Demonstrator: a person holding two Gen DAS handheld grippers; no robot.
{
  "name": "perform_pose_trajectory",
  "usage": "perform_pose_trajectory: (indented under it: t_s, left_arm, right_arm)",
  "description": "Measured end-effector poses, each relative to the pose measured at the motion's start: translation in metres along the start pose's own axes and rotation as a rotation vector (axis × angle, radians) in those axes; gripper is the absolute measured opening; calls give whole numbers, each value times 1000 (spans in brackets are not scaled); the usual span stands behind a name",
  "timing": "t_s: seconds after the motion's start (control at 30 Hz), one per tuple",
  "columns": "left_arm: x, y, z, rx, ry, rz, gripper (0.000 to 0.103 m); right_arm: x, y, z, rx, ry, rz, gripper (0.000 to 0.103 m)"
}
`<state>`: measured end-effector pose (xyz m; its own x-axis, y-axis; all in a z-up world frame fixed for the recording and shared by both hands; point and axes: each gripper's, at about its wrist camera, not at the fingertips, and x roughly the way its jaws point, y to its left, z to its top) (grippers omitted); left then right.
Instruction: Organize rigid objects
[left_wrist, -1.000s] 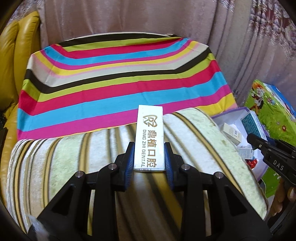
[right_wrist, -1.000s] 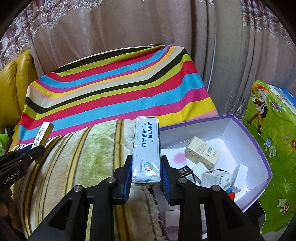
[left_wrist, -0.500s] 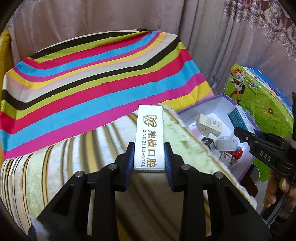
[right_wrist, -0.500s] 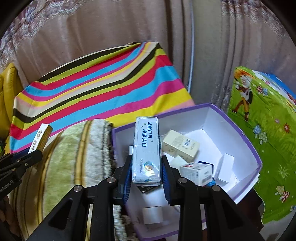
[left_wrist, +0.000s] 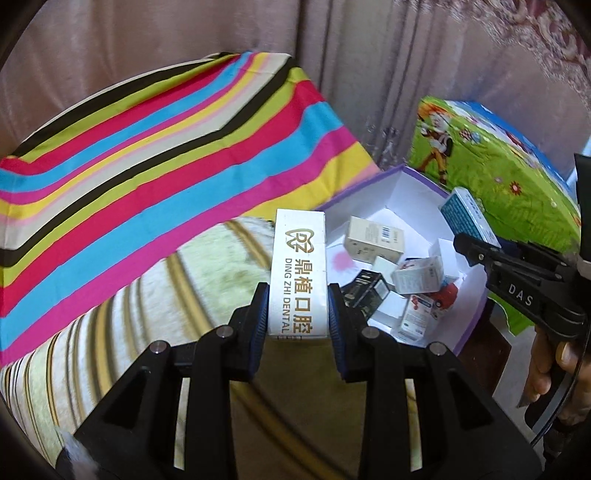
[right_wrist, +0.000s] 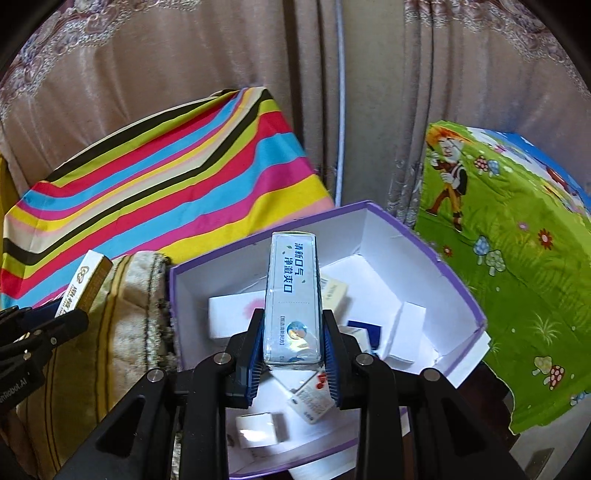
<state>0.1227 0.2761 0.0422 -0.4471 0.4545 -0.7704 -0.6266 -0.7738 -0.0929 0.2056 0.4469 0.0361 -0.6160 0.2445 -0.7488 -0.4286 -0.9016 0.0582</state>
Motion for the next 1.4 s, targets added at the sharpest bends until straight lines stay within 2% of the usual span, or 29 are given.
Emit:
perform_pose_trajectory:
  t_s: [0.8, 0.83, 0.87, 0.9, 1.0, 1.1, 1.17, 1.4]
  left_arm:
    - [36, -62, 16, 105, 94, -143, 35]
    - [37, -63, 16, 106, 101, -159, 37]
    - [38, -63, 16, 103, 102, -165, 44]
    - [38, -62, 16, 93, 101, -166, 57]
    - [31, -55, 16, 53, 78, -159, 69]
    - [23, -43, 13, -2, 73, -151, 75]
    - [20, -35, 9, -35, 78, -141, 75]
    - [2, -5, -8, -135, 69, -187, 78]
  right_arm:
    - [10, -55, -6, 95, 43, -123, 32]
    - [11, -55, -6, 96, 47, -128, 36]
    - [12, -56, -6, 99, 53, -135, 41]
    - [12, -57, -6, 100, 55, -136, 43]
    - [10, -55, -6, 103, 52, -144, 54]
    - [3, -51, -4, 101, 23, -148, 65]
    - [-1, -48, -2, 95, 6, -141, 71]
    - [-9, -30, 4, 73, -4, -105, 73]
